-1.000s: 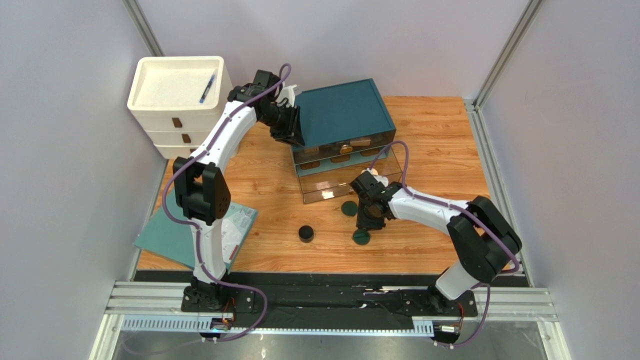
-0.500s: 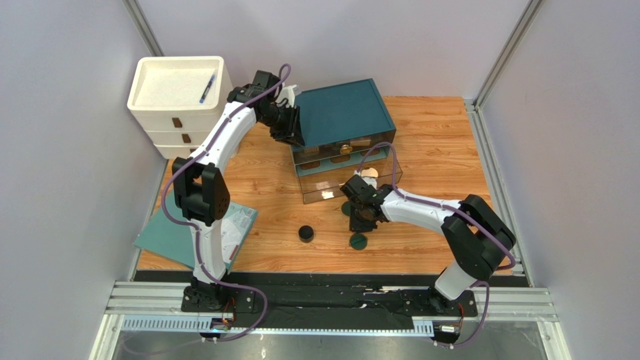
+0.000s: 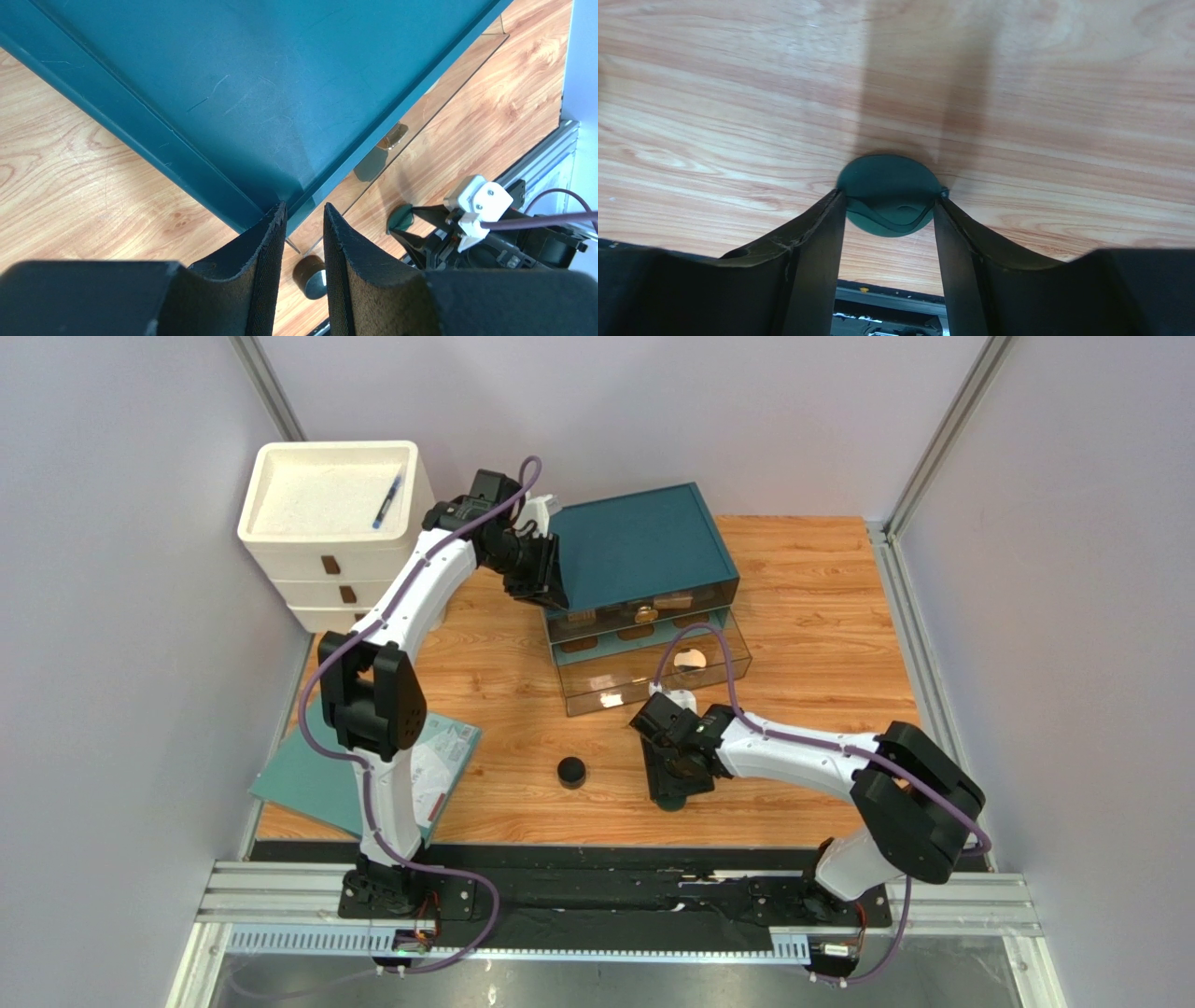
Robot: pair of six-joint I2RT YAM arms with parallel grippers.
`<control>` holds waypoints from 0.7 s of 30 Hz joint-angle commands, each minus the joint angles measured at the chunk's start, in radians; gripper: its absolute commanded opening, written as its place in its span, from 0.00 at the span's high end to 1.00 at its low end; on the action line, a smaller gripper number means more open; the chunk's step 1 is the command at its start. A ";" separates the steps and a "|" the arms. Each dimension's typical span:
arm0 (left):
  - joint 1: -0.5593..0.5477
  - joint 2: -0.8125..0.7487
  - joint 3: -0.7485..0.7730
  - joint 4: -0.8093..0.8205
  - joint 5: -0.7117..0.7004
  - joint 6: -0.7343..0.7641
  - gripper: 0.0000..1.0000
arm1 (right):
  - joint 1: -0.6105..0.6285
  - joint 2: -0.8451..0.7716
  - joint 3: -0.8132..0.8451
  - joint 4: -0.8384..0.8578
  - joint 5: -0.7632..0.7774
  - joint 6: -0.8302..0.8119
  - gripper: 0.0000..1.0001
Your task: Organize the makeup
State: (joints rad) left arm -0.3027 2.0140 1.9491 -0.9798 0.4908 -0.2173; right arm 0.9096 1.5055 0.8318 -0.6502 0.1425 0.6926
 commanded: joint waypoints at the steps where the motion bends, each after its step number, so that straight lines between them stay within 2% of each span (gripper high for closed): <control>1: 0.019 0.048 -0.084 -0.224 -0.139 0.053 0.65 | 0.012 -0.015 -0.026 -0.014 0.046 0.033 0.47; 10: 0.019 0.034 -0.084 -0.230 -0.143 0.055 0.65 | 0.012 0.074 -0.066 0.080 0.033 0.047 0.48; 13: 0.019 0.029 -0.088 -0.231 -0.144 0.055 0.65 | 0.015 0.137 -0.063 0.115 -0.016 0.030 0.64; 14: 0.019 0.026 -0.091 -0.229 -0.144 0.056 0.65 | 0.018 0.150 -0.059 0.115 -0.024 0.019 0.85; 16: 0.020 0.023 -0.095 -0.229 -0.144 0.056 0.64 | 0.023 0.170 -0.040 0.104 -0.023 0.018 1.00; 21: 0.019 0.014 -0.096 -0.234 -0.147 0.058 0.65 | 0.035 0.110 -0.005 0.070 0.028 0.005 1.00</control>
State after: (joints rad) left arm -0.3023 1.9984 1.9247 -0.9581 0.4908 -0.2169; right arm 0.9295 1.5723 0.8566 -0.6182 0.1211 0.7048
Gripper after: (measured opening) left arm 0.349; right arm 0.011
